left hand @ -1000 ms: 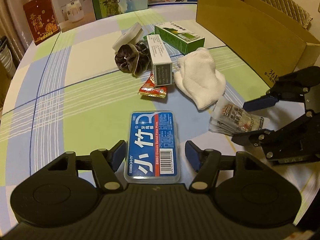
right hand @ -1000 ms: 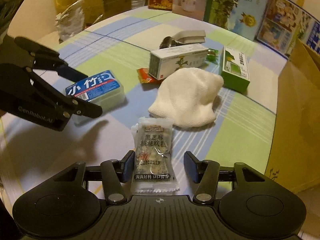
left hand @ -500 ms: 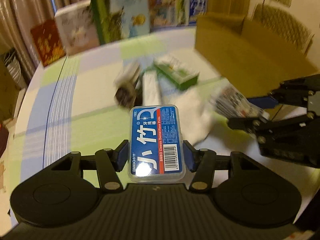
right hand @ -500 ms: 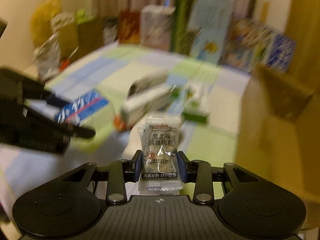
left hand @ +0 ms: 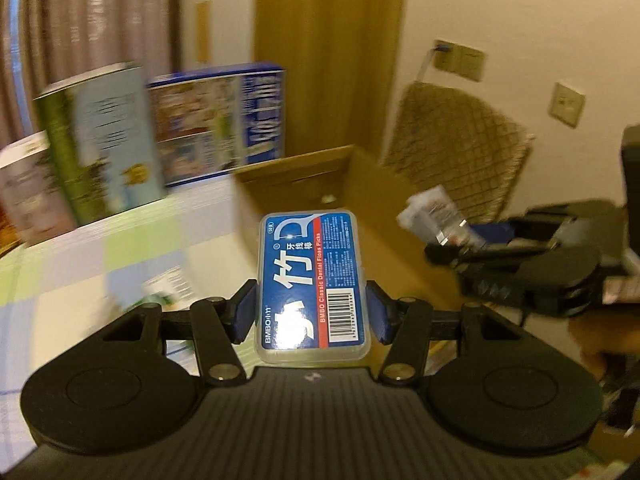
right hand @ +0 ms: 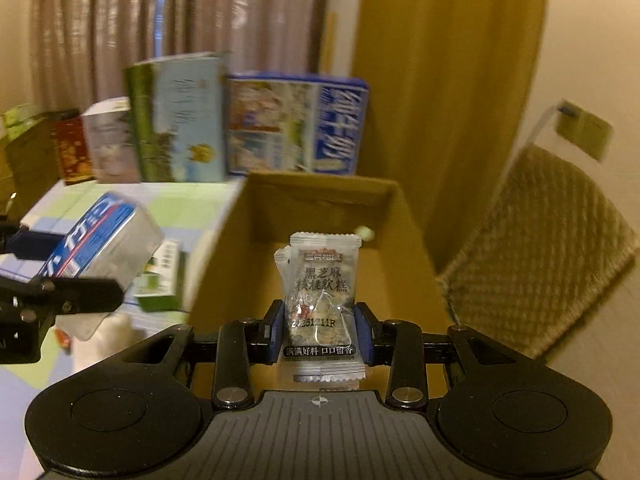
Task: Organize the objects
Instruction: 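Carry both items to the cardboard box and release them inside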
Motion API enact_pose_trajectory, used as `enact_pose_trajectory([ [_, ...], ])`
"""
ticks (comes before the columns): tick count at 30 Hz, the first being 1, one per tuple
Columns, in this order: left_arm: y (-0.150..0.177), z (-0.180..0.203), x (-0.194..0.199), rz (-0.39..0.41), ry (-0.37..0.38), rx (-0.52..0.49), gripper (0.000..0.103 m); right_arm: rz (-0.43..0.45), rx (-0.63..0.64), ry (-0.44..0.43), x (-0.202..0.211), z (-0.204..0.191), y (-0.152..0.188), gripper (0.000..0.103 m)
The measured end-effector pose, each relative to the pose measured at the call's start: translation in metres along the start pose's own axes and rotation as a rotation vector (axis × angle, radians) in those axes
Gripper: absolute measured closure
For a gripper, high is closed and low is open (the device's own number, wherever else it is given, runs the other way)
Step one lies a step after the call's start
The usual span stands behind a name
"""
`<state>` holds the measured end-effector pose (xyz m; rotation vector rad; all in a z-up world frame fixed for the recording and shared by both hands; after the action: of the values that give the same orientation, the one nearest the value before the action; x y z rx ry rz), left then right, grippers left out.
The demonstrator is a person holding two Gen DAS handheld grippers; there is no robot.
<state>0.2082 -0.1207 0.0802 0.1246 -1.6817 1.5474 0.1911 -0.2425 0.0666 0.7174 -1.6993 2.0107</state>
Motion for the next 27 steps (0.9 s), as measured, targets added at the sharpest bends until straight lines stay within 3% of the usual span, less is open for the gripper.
enact_pose_trajectory([
  [8,-0.015,0.013,-0.048,-0.034,0.031,-0.052,0.051,-0.025,-0.066,0.017,-0.006,0.043,0.014,0.069],
  [10,-0.012,0.012,-0.057,-0.036,0.032,-0.035,0.037,-0.025,-0.079,0.015,-0.006,0.05,0.016,0.069],
  [11,-0.011,0.012,-0.058,-0.03,0.025,-0.03,0.036,-0.029,-0.085,0.013,-0.009,0.053,0.015,0.069],
  [22,-0.015,-0.025,-0.035,0.013,-0.051,0.043,0.036,-0.052,-0.118,-0.049,-0.026,0.051,0.019,0.069],
  [23,-0.014,-0.027,-0.033,0.011,-0.052,0.042,0.036,-0.052,-0.121,-0.048,-0.028,0.049,0.018,0.066],
  [25,-0.011,-0.033,-0.029,0.004,-0.054,0.044,0.036,-0.047,-0.128,-0.035,-0.028,0.046,0.017,0.039],
  [27,-0.008,-0.039,-0.025,-0.003,-0.057,0.048,0.036,-0.029,-0.13,-0.04,-0.023,0.043,0.015,0.037],
])
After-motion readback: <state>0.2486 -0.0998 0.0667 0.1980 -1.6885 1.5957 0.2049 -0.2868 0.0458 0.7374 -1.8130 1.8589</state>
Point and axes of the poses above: each gripper's, at about its wrist camera, not at the fingertips, and x roughly against the way its jaws point, z to its right, y to its underside, the point moved 1 cm from there along -x, roughly the way its jaws point, and after that the axes turned 3 degrees about x, right-handed, at the moved point
